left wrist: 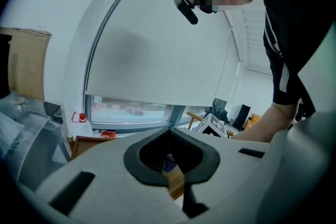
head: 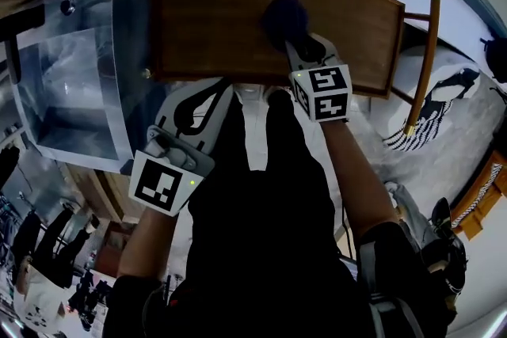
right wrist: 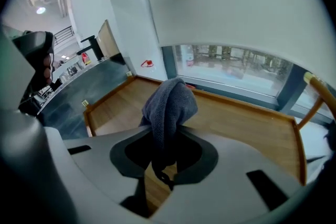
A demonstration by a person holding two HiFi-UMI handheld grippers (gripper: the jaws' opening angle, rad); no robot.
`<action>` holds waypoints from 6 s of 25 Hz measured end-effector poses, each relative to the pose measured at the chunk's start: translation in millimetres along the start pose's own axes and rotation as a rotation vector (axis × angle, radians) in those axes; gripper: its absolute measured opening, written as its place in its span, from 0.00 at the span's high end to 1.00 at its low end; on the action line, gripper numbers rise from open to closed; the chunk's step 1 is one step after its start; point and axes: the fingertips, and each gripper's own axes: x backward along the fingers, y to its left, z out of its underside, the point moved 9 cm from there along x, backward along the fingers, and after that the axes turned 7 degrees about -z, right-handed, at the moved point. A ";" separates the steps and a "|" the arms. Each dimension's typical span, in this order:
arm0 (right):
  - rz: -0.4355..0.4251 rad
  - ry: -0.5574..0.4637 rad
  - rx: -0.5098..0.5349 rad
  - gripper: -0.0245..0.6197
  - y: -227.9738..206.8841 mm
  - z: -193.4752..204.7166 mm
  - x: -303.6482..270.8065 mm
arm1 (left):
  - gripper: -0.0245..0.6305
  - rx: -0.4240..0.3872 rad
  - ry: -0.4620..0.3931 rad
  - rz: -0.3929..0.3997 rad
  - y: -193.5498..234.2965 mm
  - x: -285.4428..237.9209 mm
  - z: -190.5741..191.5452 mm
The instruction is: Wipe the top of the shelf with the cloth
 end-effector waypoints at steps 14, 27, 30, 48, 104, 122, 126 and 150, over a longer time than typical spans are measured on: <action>-0.196 0.079 0.146 0.84 144.4 -23.4 -91.6 | 0.93 0.116 -0.078 -0.146 82.3 94.8 19.2; -0.284 0.117 0.198 0.84 213.8 -31.2 -129.3 | 0.93 0.165 -0.103 -0.213 115.2 136.3 34.6; -0.283 0.127 0.202 0.84 214.7 -29.6 -132.9 | 0.93 0.167 -0.101 -0.214 116.9 137.5 36.2; -0.207 0.138 0.119 0.84 151.1 4.1 -97.2 | 0.93 0.100 -0.056 -0.116 76.6 85.1 25.7; 0.072 0.088 -0.129 0.84 -61.7 110.3 66.3 | 0.93 -0.045 0.043 0.180 -105.7 -79.2 6.1; 0.184 0.082 -0.217 0.84 -122.3 136.9 111.9 | 0.93 -0.074 0.071 0.264 -143.8 -124.3 -0.5; 0.205 0.079 -0.232 0.84 -129.4 140.2 117.5 | 0.93 -0.080 0.076 0.278 -148.8 -131.0 -2.1; 0.256 0.014 -0.218 0.84 -126.3 101.3 149.3 | 0.93 -0.108 0.035 0.279 -142.4 -114.4 -33.4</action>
